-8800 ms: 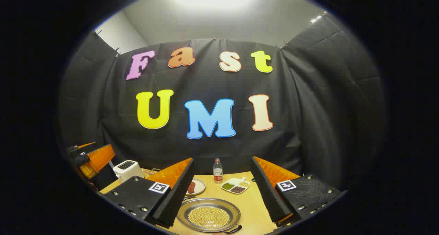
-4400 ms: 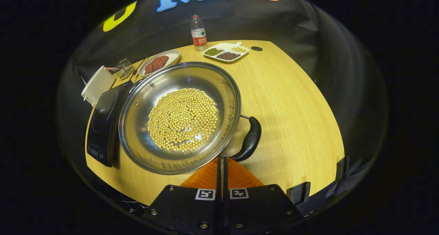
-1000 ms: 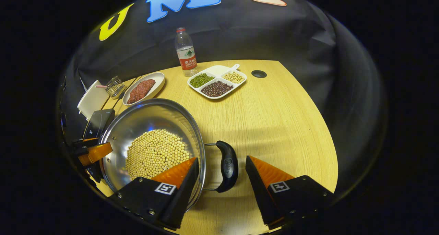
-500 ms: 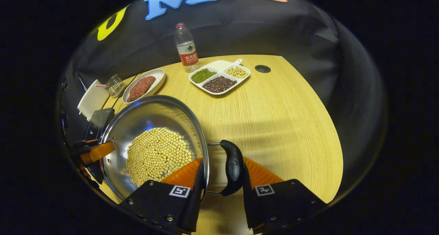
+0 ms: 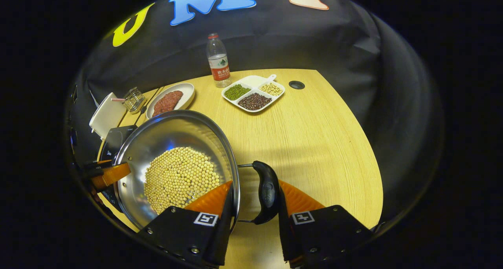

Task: First push the handle of the pot to place it horizontally, then grasp the pot with both hands and set it on the induction cooktop.

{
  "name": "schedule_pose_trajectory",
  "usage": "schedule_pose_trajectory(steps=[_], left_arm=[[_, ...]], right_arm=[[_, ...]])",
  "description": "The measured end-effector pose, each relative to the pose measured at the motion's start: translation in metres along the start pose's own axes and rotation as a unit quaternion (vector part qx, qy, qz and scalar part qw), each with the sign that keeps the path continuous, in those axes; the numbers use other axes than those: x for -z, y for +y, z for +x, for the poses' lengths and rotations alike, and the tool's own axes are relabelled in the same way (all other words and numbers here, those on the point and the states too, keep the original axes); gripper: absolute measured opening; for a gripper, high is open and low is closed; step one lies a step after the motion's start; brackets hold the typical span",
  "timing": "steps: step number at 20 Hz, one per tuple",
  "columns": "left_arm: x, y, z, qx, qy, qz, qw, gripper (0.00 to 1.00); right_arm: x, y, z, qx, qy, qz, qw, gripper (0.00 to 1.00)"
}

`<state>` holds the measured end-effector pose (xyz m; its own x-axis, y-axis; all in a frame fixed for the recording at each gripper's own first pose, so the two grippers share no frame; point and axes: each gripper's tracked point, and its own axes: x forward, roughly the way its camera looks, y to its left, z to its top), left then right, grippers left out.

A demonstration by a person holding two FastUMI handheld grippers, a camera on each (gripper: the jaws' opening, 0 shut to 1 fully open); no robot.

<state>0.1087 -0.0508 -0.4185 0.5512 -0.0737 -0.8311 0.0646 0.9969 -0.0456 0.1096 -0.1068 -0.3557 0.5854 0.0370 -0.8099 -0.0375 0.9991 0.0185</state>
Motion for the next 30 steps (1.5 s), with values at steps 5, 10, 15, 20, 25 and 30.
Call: schedule_pose_trajectory(steps=[5, 10, 15, 20, 25, 30], left_arm=[[-0.012, 0.026, -0.037, 0.001, -0.009, 0.004, 1.000, 0.62], [-0.013, 0.065, -0.062, -0.002, -0.013, -0.002, 1.000, 0.59], [-0.013, 0.105, -0.078, -0.009, -0.013, -0.005, 1.000, 0.62], [-0.015, 0.140, -0.087, -0.012, -0.012, -0.006, 1.000, 0.62], [-0.015, 0.170, -0.089, -0.016, -0.008, -0.013, 1.000, 0.62], [-0.017, 0.196, -0.091, -0.019, -0.004, -0.020, 1.000, 0.62]], right_arm=[[-0.005, 0.031, -0.028, 0.000, -0.015, 0.006, 1.000, 0.53], [-0.007, 0.069, -0.047, -0.006, -0.023, -0.001, 1.000, 0.53], [-0.006, 0.108, -0.048, -0.013, -0.024, -0.004, 1.000, 0.54], [-0.007, 0.141, -0.051, -0.017, -0.025, -0.005, 1.000, 0.53], [-0.010, 0.169, -0.047, -0.021, -0.023, -0.011, 0.999, 0.53], [-0.013, 0.193, -0.042, -0.022, -0.021, -0.016, 0.999, 0.53]])
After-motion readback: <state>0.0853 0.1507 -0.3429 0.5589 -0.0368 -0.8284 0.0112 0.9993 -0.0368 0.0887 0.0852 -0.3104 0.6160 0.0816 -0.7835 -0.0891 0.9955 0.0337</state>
